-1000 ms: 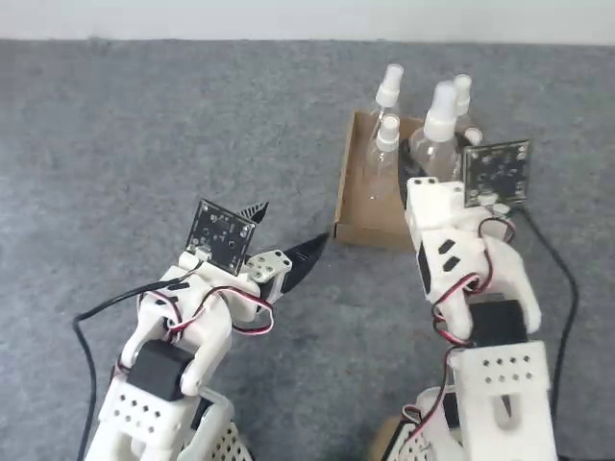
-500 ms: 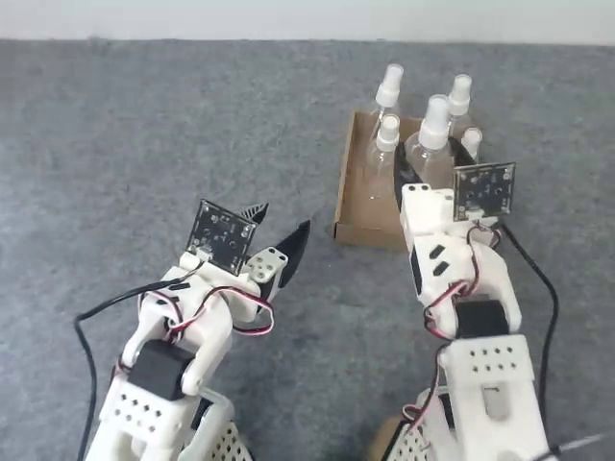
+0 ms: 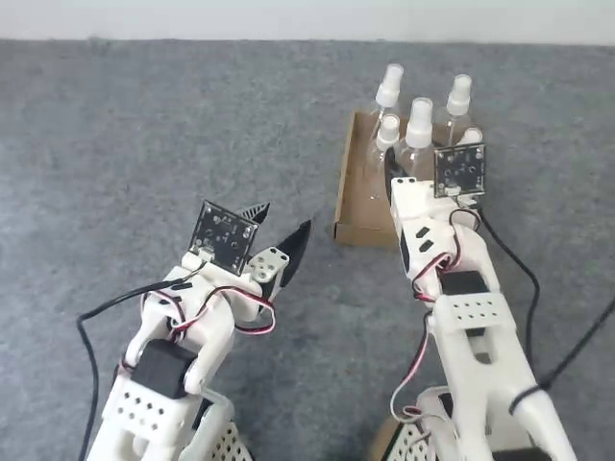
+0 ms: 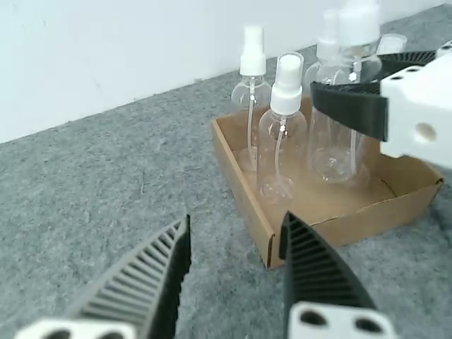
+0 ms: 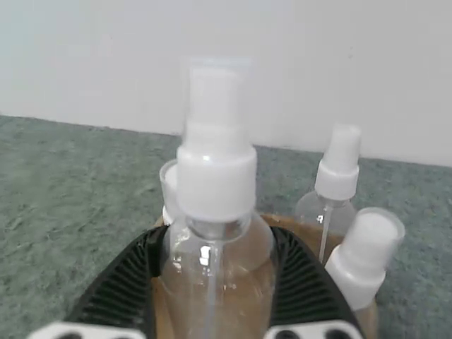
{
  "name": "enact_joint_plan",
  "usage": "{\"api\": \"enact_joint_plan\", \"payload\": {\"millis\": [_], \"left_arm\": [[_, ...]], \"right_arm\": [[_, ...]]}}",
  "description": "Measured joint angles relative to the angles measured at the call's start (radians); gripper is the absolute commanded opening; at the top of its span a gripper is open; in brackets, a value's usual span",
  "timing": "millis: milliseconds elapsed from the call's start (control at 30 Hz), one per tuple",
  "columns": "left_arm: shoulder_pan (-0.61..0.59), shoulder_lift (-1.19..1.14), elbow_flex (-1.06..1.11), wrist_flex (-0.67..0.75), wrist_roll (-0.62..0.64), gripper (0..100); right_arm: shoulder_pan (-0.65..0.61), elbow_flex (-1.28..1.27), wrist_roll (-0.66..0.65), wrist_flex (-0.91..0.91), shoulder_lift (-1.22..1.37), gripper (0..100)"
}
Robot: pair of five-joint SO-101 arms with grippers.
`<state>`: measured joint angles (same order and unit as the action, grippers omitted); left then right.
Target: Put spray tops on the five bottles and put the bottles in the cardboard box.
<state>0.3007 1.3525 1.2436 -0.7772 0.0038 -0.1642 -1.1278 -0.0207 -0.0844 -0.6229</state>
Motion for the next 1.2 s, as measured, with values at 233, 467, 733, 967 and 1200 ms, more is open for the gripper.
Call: {"api": "enact_joint_plan", "payload": {"millis": [233,467,733,967,1200], "left_arm": [[0.000,0.000,0.000,0.000,0.000,18],[0.000,0.000,0.000,0.000,0.000,18],[0.000,0.000,0.000,0.000,0.000,18],[0.000,0.000,0.000,0.000,0.000,18],[0.000,0.000,0.000,0.000,0.000,18]], "right_arm": [[0.000,0.000,0.080,-0.011,0.091,0.6],[-0.015,-0.012,0.091,-0.075,0.169,0.6],[-0.028,-0.021,0.091,-0.161,0.264,0.6],[-0.023,-0.021,0.044,-0.176,0.290,0.9],[-0.028,-0.021,0.026,-0.176,0.290,1.1]]}}
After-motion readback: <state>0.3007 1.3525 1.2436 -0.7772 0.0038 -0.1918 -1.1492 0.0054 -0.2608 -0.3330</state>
